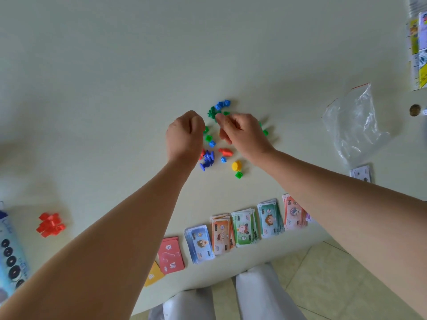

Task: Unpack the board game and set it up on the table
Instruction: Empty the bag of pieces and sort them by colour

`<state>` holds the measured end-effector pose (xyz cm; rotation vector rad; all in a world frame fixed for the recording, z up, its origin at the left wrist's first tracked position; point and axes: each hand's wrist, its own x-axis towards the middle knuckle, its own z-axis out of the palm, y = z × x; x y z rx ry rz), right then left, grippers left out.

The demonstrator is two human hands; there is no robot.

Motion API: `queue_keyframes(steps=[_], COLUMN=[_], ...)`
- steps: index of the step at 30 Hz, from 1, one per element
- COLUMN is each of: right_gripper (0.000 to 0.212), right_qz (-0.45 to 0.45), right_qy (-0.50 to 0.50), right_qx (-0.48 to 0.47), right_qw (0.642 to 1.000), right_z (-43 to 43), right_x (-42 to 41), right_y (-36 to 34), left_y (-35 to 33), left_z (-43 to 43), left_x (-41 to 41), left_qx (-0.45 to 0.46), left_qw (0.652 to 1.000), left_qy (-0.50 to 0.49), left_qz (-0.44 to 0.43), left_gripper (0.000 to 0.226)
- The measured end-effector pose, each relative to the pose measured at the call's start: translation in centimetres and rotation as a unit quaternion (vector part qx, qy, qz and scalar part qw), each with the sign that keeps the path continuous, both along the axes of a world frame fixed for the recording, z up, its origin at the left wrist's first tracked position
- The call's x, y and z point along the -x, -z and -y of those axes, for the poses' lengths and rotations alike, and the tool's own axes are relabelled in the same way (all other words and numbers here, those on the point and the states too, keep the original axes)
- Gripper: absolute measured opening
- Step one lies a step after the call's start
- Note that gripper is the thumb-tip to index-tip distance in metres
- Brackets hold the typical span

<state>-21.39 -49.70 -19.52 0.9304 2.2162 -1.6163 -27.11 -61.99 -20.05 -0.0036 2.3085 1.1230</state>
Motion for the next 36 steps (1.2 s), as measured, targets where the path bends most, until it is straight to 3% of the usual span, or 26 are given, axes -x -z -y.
queue_keyframes(steps=[2, 4, 6, 12, 14, 19, 22, 26, 30, 36], right_gripper=[0.044, 0.04, 0.034, 0.016, 0.015, 0.011, 0.014, 0.016, 0.012, 0.01], right_qz=[0.028, 0.035, 0.044, 0.084, 0.094, 0.079, 0.064, 0.023, -0.048, -0.121], right_qy=[0.007, -0.01, -0.037, -0.107, -0.134, -0.221, -0.268, -0.315, -0.357, -0.394], right_qx=[0.072, 0.092, 0.09, 0.07, 0.056, -0.004, -0.058, -0.149, -0.246, -0.329], right_qw=[0.997, 0.995, 0.994, 0.988, 0.985, 0.972, 0.959, 0.937, 0.9, 0.85], right_z=[1.3, 2.9, 4.5, 10.7, 12.9, 18.7, 22.3, 25.7, 27.8, 28.8], right_x=[0.5, 1.1, 1.5, 2.4, 2.7, 4.0, 5.4, 7.5, 9.1, 9.5], right_y=[-0.7, -1.1, -1.3, -1.2, -1.0, 0.0, 0.6, 1.6, 2.5, 3.6], left_y=[-0.9, -1.8, -2.3, -2.1, -1.9, -0.9, -0.2, 0.7, 1.6, 2.5], left_z=[0.9, 2.2, 4.1, 12.5, 15.1, 20.7, 23.8, 26.5, 28.0, 29.0], left_x=[0.0, 0.1, 0.1, -0.5, -0.6, -0.1, 1.0, 3.0, 4.4, 4.0], left_qx=[-0.082, -0.136, -0.143, -0.182, -0.162, -0.015, 0.079, 0.147, 0.198, 0.209], left_qw=[0.987, 0.95, 0.928, 0.887, 0.895, 0.966, 0.987, 0.988, 0.977, 0.962], left_qy=[-0.118, -0.223, -0.251, -0.323, -0.316, -0.206, -0.124, -0.028, 0.016, 0.071], left_qz=[0.074, 0.172, 0.236, 0.274, 0.271, 0.157, 0.063, -0.035, -0.078, -0.163], left_gripper=[0.025, 0.029, 0.031, 0.028, 0.025, 0.013, 0.018, 0.022, 0.027, 0.029])
